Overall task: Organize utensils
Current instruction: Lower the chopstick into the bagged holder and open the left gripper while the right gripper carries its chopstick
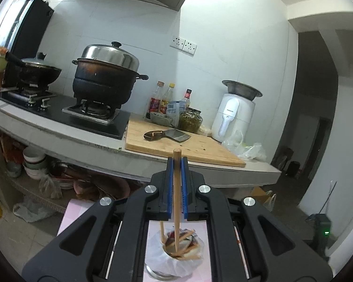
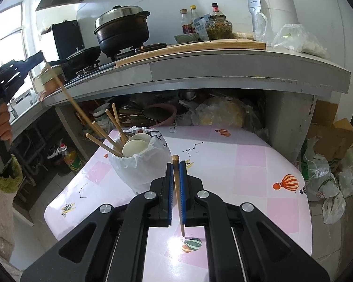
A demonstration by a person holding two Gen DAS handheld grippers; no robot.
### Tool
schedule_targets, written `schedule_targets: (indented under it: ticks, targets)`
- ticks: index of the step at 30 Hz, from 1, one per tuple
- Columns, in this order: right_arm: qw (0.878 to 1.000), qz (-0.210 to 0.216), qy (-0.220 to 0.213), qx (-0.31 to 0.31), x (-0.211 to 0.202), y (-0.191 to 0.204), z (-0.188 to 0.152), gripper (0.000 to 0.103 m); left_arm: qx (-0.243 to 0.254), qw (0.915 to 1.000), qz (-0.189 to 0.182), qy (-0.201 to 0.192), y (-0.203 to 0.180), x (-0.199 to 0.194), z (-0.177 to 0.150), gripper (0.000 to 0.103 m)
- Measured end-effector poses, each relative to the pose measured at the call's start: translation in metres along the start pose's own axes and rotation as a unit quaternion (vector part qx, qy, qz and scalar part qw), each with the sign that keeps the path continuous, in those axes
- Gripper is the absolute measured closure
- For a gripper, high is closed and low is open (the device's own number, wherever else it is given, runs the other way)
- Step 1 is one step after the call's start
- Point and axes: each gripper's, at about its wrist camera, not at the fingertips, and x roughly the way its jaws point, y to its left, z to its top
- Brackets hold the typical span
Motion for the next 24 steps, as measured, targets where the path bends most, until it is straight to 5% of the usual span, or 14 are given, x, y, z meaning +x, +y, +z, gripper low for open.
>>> schedule_targets:
  ticks: [24]
  targets:
    - [1.000, 0.002, 0.012, 0.008, 0.013, -0.012, -0.002, 0.098, -0.011, 0.9961, 0.018, 0.086, 0.032, 0.090, -0.079, 0.097]
